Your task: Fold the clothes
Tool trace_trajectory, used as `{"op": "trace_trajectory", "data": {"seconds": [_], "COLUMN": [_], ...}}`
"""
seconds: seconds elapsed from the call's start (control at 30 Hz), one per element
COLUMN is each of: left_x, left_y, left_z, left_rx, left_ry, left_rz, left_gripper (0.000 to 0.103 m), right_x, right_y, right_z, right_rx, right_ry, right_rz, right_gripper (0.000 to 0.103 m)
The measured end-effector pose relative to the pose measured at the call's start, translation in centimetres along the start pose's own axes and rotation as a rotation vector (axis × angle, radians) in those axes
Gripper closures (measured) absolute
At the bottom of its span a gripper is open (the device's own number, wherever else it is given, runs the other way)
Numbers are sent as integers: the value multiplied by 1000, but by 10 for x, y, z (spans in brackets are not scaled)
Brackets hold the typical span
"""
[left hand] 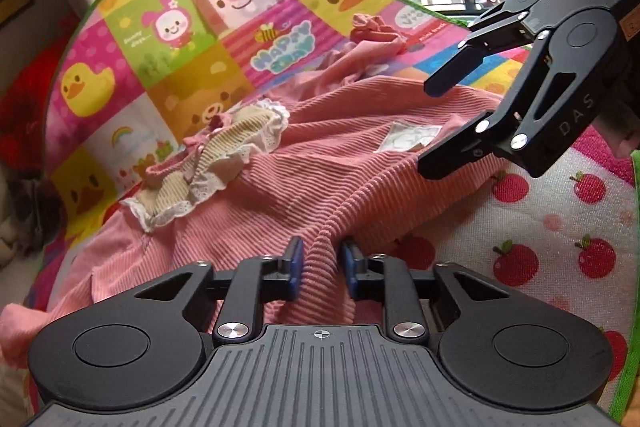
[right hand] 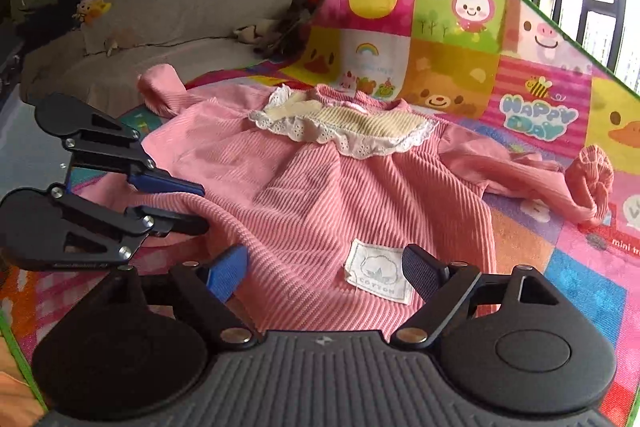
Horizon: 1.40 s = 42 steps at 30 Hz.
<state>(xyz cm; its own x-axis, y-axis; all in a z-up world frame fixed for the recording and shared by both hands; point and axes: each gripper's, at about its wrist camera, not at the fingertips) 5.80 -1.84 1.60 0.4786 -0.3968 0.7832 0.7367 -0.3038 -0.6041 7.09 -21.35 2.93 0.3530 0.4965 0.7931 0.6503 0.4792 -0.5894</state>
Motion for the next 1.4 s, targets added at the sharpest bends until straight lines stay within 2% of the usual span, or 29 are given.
{"op": "trace_trajectory", "data": {"seconds": [0.17, 0.33, 0.4, 0.47, 0.53, 0.6, 0.7, 0.77, 0.8, 0.87, 0.9, 0.93, 0.97, 1.07, 1.17, 1.27, 1.37, 1.4], "left_x": [20, 29, 31, 33, 36, 38, 36, 32, 30, 22, 18, 14, 8, -8, -20, -26, -23, -22], "left_y": [-14, -27, -29, -31, -33, -33, -31, -31, -31, -35, -37, -39, -39, -37, -20, -4, 4, 5], "left_z": [24, 37, 40, 43, 48, 54, 58, 54, 51, 39, 32, 26, 18, -5, -18, -17, -9, -8], "left_rx": [-46, -57, -60, -63, -70, -79, -80, -115, -132, -149, -162, -172, -168, -135, -65, -10, 13, 30], "left_ry": [-116, -181, -195, -209, -242, -275, -287, -270, -259, -204, -174, -142, -106, -1, 67, 77, 45, 43], "left_rz": [-45, -77, -87, -97, -111, -123, -121, -106, -99, -84, -73, -62, -50, -15, 32, 58, 56, 51], "left_gripper": [91, 93, 94, 94, 94, 94, 95, 94, 91, 74, 54, 39, 34, 25, 24, 24, 23, 30], "right_x": [1, -1, -1, 1, 4, 7, 4, 2, 2, 4, 5, 6, 7, 11, 13, 12, 10, 10], "right_y": [-28, -25, -19, -10, 1, 11, 26, 35, 34, 29, 26, 25, 24, 20, 17, 18, 17, 16], "right_z": [16, 44, 56, 65, 66, 63, 63, 62, 58, 49, 46, 44, 41, 35, 28, 27, 27, 26], "right_rx": [36, 78, 138, 196, 235, 240, 183, 147, 143, 121, 108, 101, 93, 71, 50, 48, 44, 41], "right_ry": [-74, -169, -192, -186, -149, -118, -151, -165, -143, -117, -109, -105, -100, -88, -75, -64, -57, -59], "right_rz": [-58, -40, -22, 1, 31, 57, 100, 122, 111, 80, 66, 60, 55, 38, 24, 25, 24, 23], "right_gripper": [18, 18, 18, 24, 50, 54, 56, 58, 60, 61, 61, 61, 61, 61, 61, 61, 61, 61]}}
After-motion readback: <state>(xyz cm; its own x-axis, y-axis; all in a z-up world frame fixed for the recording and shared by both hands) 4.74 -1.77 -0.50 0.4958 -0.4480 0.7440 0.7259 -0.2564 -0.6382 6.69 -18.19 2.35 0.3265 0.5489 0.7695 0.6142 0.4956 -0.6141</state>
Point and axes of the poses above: each gripper's, at about its wrist camera, not at the fingertips, and y roughly the way its jaws point, z to its left, x to its top, and after that the axes turned 10 degrees about -y, right-handed
